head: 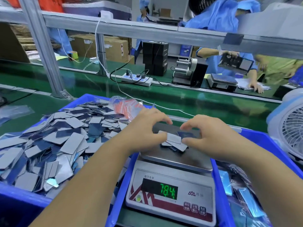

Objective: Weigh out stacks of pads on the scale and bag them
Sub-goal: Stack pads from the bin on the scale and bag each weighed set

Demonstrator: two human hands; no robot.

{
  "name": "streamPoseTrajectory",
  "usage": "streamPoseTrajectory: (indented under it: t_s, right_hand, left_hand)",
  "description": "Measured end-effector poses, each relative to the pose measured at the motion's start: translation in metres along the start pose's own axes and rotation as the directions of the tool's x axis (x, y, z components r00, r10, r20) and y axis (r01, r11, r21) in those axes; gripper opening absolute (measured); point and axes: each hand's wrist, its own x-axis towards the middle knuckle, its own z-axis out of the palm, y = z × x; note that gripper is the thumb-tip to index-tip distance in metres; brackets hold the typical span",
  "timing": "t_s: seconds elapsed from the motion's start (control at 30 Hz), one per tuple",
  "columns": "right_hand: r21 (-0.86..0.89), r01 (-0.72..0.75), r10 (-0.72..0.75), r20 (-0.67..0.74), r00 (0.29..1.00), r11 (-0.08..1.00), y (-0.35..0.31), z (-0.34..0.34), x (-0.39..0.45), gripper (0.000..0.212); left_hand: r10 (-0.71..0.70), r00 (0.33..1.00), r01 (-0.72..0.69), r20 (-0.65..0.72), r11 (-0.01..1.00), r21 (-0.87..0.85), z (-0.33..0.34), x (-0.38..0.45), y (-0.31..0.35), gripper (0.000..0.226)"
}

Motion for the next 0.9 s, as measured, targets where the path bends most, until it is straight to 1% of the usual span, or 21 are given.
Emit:
streamPoseTrajectory:
  t_s: [0.03, 0.07, 0.17, 0.2, 0.27, 0.33, 0.4, 0.5, 0.57, 0.7, 0.8, 0.87, 0.9]
  right_hand:
    - [-0.058, 0.028, -0.024, 0.062, 0.998, 0.998, -0.001, -0.003, 0.001, 0.050]
    - [-0.105, 0.047, -0.033, 0.131, 0.991, 0.993, -0.003, -0.004, 0.001, 0.067]
    - [-0.118, 0.022, 0.015, 0.303, 0.953, 0.993, 0.001, 0.001, -0.002, 0.110]
    - [-0.114, 0.005, 0.033, 0.331, 0.943, 0.993, 0.004, 0.005, -0.004, 0.120]
    - [-0.108, -0.010, 0.046, 0.333, 0.942, 0.994, 0.009, 0.013, -0.005, 0.130]
    - [-0.097, 0.014, 0.014, 0.279, 0.960, 0.995, 0.012, 0.020, -0.007, 0.126]
    - [-0.085, 0.061, -0.041, 0.217, 0.975, 0.994, 0.010, 0.025, -0.009, 0.113]
    - [-0.051, 0.114, -0.105, 0.158, 0.982, 0.992, 0.007, 0.030, -0.013, 0.090]
    - [-0.045, 0.132, -0.125, 0.139, 0.982, 0.990, 0.004, 0.030, -0.014, 0.080]
    - [-0.058, 0.166, -0.158, 0.117, 0.980, 0.984, 0.002, 0.027, -0.016, 0.072]
    - [-0.112, 0.188, -0.177, 0.108, 0.978, 0.976, 0.001, 0.028, -0.016, 0.071]
    - [-0.095, 0.182, -0.174, 0.089, 0.981, 0.979, 0.003, 0.029, -0.017, 0.069]
    - [-0.058, 0.180, -0.175, 0.074, 0.982, 0.982, 0.003, 0.029, -0.017, 0.065]
  left_hand:
    - [0.020, 0.998, -0.022, 0.053, 0.999, 0.045, 0.001, 0.000, 0.001, 0.042]
    - [0.011, 0.995, -0.020, 0.100, 0.996, 0.084, 0.001, -0.001, 0.002, 0.052]
    - [-0.077, 0.974, 0.050, 0.212, 0.990, 0.131, -0.002, -0.004, 0.000, 0.075]
    - [-0.101, 0.964, 0.067, 0.245, 0.987, 0.144, -0.002, -0.005, 0.000, 0.080]
    - [-0.116, 0.948, 0.063, 0.297, 0.981, 0.182, -0.001, -0.006, 0.002, 0.085]
    - [-0.079, 0.943, 0.004, 0.322, 0.973, 0.229, 0.000, -0.006, 0.005, 0.084]
    - [-0.040, 0.942, -0.043, 0.334, 0.970, 0.238, 0.001, -0.005, 0.006, 0.077]
    - [-0.025, 0.940, -0.037, 0.341, 0.984, 0.175, 0.002, -0.005, 0.006, 0.061]
    - [-0.032, 0.939, -0.022, 0.342, 0.988, 0.153, 0.002, -0.005, 0.008, 0.052]
    - [-0.061, 0.928, 0.006, 0.367, 0.989, 0.148, 0.000, -0.008, 0.012, 0.048]
    - [-0.045, 0.925, -0.015, 0.378, 0.988, 0.153, -0.002, -0.011, 0.015, 0.044]
    - [-0.043, 0.924, -0.012, 0.379, 0.990, 0.143, -0.003, -0.012, 0.017, 0.041]
    - [-0.043, 0.925, -0.009, 0.377, 0.991, 0.136, -0.003, -0.013, 0.017, 0.040]
